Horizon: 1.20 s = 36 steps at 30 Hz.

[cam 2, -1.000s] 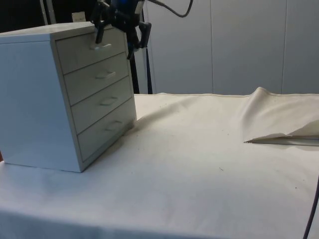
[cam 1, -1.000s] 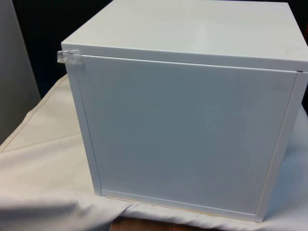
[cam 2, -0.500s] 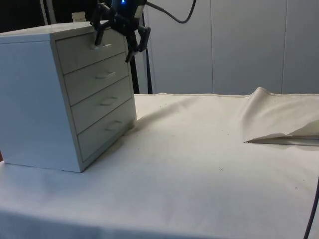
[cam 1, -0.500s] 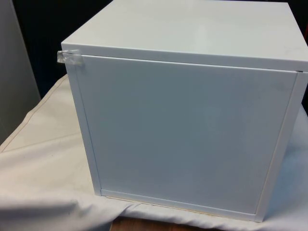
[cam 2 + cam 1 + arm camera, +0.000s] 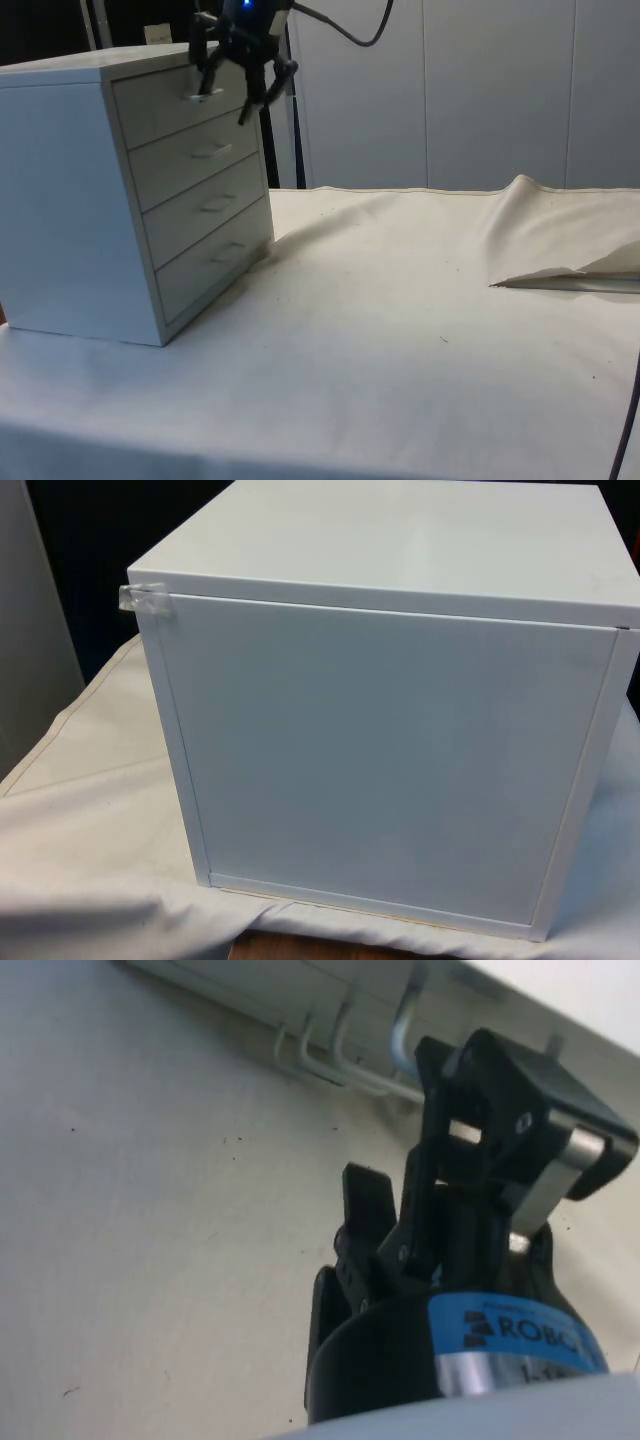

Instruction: Open the drawer, then close it.

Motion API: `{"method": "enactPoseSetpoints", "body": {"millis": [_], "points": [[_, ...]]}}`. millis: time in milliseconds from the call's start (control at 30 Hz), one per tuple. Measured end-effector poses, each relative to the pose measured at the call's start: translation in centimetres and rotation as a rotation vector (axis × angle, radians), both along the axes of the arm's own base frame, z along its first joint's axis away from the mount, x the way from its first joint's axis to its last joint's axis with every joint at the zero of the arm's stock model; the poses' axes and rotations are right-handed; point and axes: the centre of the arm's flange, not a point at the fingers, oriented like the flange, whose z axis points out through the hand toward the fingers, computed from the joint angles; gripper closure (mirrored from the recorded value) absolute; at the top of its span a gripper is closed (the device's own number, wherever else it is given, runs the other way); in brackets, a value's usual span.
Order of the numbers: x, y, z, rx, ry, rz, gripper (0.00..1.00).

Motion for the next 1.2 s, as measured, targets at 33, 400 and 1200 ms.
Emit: {"method": "enactPoseSetpoints", "body": {"millis": [33,400,1200], "points": [[0.1,0.0,0.1,0.001,-0.004,-0.001,0.46],[0.3,0.0,0.7,0.005,-0.024,0.001,1.0],[-0.2,0.0,1.2,0.027,-0.034,-0.012,1.0]]}}
